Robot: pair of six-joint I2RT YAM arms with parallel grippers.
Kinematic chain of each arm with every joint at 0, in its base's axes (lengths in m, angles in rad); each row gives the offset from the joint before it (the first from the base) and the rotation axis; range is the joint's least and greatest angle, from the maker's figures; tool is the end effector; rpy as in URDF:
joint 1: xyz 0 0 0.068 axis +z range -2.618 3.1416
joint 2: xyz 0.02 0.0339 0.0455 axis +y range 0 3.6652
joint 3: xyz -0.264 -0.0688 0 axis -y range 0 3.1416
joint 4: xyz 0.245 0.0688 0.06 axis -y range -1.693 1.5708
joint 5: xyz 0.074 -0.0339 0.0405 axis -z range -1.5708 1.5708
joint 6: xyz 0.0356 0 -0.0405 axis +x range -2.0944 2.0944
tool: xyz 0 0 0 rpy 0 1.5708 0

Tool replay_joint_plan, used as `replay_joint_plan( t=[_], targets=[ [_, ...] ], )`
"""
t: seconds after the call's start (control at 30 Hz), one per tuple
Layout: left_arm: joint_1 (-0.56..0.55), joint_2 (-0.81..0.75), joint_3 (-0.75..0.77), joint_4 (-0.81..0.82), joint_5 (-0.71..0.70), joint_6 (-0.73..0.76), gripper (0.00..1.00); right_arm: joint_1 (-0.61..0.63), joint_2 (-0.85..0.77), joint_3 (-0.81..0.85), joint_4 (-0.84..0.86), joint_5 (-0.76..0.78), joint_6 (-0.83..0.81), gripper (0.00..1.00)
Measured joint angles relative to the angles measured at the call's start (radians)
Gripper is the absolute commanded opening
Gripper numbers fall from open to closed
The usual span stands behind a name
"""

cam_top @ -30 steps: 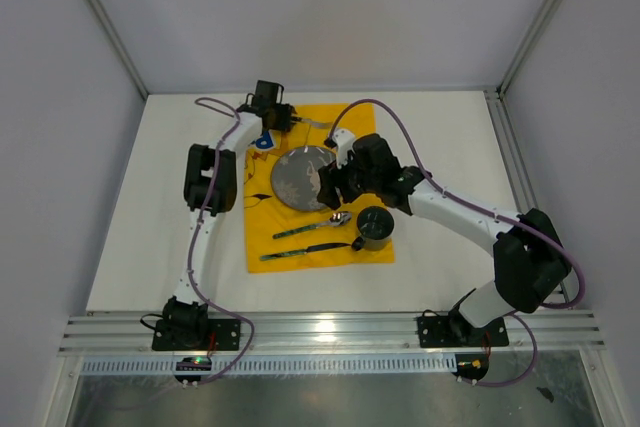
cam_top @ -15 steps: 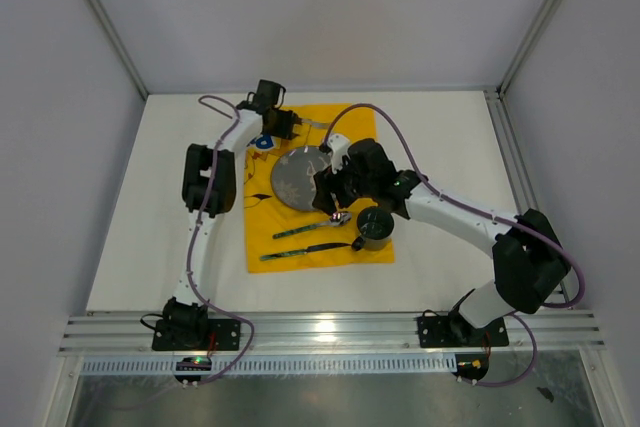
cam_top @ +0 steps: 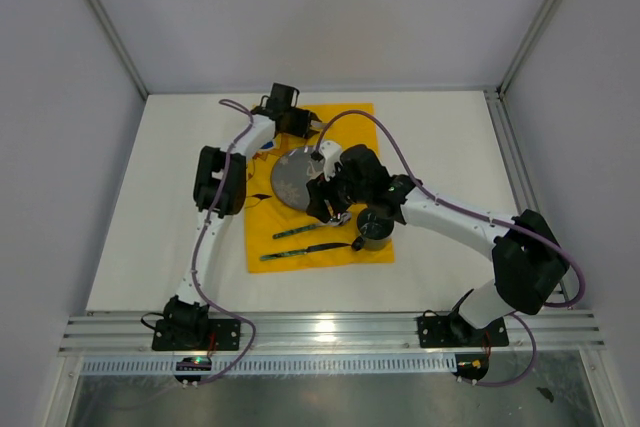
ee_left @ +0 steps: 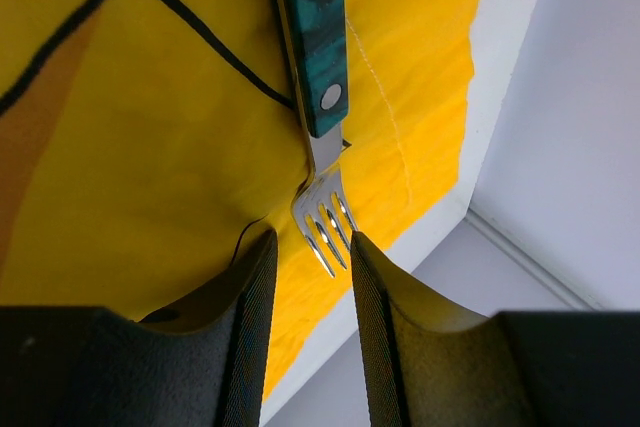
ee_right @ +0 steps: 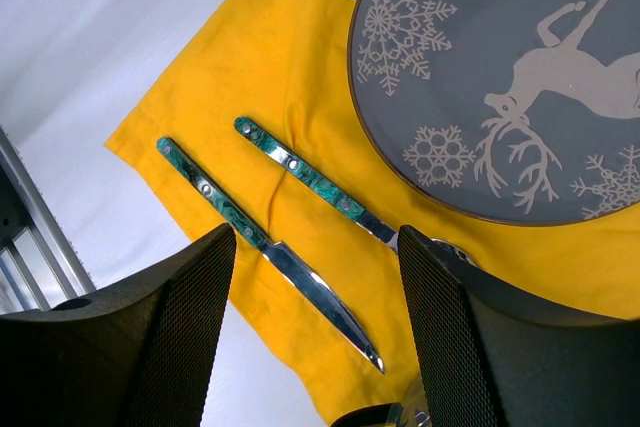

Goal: Set the dinner table for one person

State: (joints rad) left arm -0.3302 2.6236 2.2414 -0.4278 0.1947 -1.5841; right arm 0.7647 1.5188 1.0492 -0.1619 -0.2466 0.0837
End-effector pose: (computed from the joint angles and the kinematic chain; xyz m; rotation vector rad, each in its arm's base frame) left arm 0.5409 -0.1927 0.1296 -1.4828 2.2245 -1.0236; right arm 0.2390 0.2413 0.2557 -0.8953 2.0982 0.7328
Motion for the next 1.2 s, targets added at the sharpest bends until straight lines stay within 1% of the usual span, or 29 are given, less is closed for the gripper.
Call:
replay_joint_plan(
  t=[0.33, 1.2],
  targets=[
    [-0.003, 0.003, 0.0, 0.018, 0.0, 0.018, 0.38, 0.001, 0.0, 0.0, -0.001, 0.008, -0.001, 0.7],
    [-0.002, 0.051, 0.001, 0.177, 0.045, 0.026, 0.39, 0.014, 0.0, 0.0, -0.036, 0.03, 0.0, 0.7]
  ],
)
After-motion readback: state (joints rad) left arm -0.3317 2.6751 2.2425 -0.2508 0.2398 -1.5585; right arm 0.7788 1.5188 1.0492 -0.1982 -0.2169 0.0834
